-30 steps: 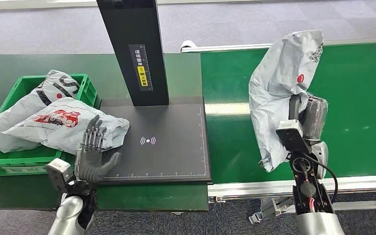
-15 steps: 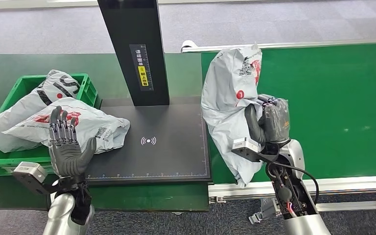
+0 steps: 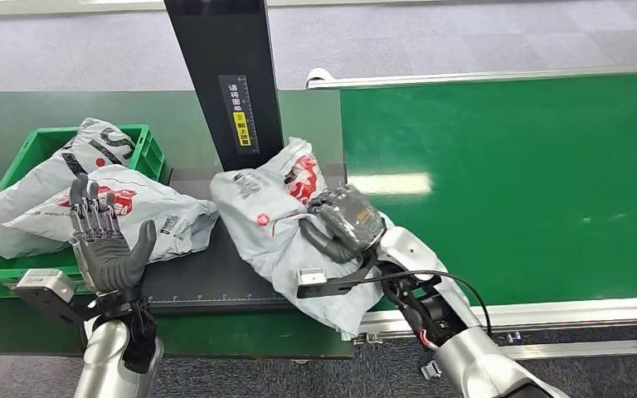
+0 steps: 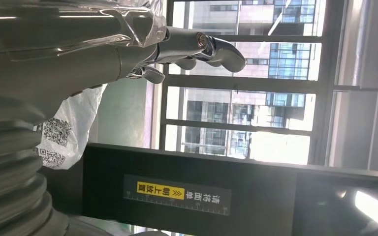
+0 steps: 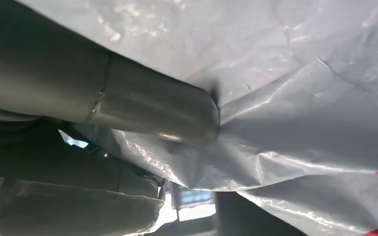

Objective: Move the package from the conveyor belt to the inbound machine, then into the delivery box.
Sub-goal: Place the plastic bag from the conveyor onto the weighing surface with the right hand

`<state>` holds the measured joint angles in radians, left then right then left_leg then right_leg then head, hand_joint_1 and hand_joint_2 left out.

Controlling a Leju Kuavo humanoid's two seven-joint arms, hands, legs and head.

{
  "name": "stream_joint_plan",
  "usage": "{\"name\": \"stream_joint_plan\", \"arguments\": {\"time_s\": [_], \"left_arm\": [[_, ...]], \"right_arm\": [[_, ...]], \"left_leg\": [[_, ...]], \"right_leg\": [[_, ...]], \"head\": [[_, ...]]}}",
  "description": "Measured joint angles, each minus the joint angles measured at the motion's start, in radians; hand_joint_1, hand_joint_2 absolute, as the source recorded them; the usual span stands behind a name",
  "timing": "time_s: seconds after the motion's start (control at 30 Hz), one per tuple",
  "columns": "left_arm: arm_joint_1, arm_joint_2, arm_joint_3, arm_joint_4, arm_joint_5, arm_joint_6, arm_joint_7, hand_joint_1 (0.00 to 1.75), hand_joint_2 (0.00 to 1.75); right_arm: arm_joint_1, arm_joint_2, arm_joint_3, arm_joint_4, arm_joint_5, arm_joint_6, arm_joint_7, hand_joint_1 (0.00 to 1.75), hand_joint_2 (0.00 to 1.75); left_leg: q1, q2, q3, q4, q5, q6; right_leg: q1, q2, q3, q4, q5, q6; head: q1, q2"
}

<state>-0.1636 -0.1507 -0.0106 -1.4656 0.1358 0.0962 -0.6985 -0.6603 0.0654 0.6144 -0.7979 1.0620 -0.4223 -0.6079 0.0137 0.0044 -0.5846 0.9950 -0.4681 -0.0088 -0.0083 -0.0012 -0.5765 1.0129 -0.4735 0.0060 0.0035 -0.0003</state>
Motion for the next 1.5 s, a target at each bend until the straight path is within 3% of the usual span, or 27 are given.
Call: {"name": "stream_joint_plan", "arguments": {"time_s": [0.3,0.63,0.77,0.97,1.17,1.3,1.5], "left_arm": [[-0.021,0.002,-0.019,0.024,0.009,0.009,0.0,0.0,1.75],[-0.023,0.005,-0.019,0.03,0.011,0.013,0.0,0.0,1.75],[-0.022,0.007,-0.019,0.03,0.011,0.014,0.0,0.0,1.75],[-0.009,0.01,-0.018,0.03,0.007,0.007,0.0,0.0,1.75],[0.014,0.012,-0.019,0.022,-0.001,0.002,0.0,0.0,1.75],[0.022,0.013,-0.02,0.021,-0.004,0.001,0.0,0.0,1.75],[0.027,0.014,-0.037,0.022,-0.007,-0.002,0.0,0.0,1.75]], "right_arm": [[-0.114,0.085,0.193,0.242,0.128,0.115,0.113,1.75,0.0],[-0.155,0.112,0.257,0.336,0.13,0.119,0.117,1.75,0.0],[-0.159,0.115,0.265,0.348,0.124,0.102,0.114,0.01,0.0],[-0.162,0.116,0.263,0.351,0.071,-0.073,0.148,0.0,0.0],[-0.13,0.114,0.172,0.287,-0.146,-0.217,0.043,0.0,0.0],[-0.064,0.107,0.069,0.192,-0.33,-0.208,-0.046,0.0,0.0],[0.008,0.089,-0.058,0.084,-0.467,-0.166,-0.08,0.0,0.0]], "left_leg": [[0.0,0.0,0.0,0.0,0.0,0.0],[0.0,0.0,0.0,0.0,0.0,0.0],[0.0,0.0,0.0,0.0,0.0,0.0],[0.0,0.0,0.0,0.0,0.0,0.0],[0.0,0.0,0.0,0.0,0.0,0.0],[0.0,-0.001,0.0,0.0,0.0,0.0],[0.0,-0.001,0.0,0.0,0.0,0.0]], "right_leg": [[0.0,0.0,0.0,0.0,0.0,0.0],[0.0,0.0,-0.001,0.0,0.0,0.0],[0.0,0.0,-0.001,0.0,0.0,0.0],[0.0,0.0,-0.001,0.0,0.0,0.0],[0.0,0.0,-0.001,0.0,0.0,0.0],[0.0,0.0,-0.001,0.0,0.0,0.0],[0.0,0.0,-0.001,0.0,0.0,0.0]], "head": [[0.0,0.0],[0.0,0.0],[0.0,0.0],[0.0,0.0],[0.0,0.0],[0.0,0.0],[0.0,0.0]]}}
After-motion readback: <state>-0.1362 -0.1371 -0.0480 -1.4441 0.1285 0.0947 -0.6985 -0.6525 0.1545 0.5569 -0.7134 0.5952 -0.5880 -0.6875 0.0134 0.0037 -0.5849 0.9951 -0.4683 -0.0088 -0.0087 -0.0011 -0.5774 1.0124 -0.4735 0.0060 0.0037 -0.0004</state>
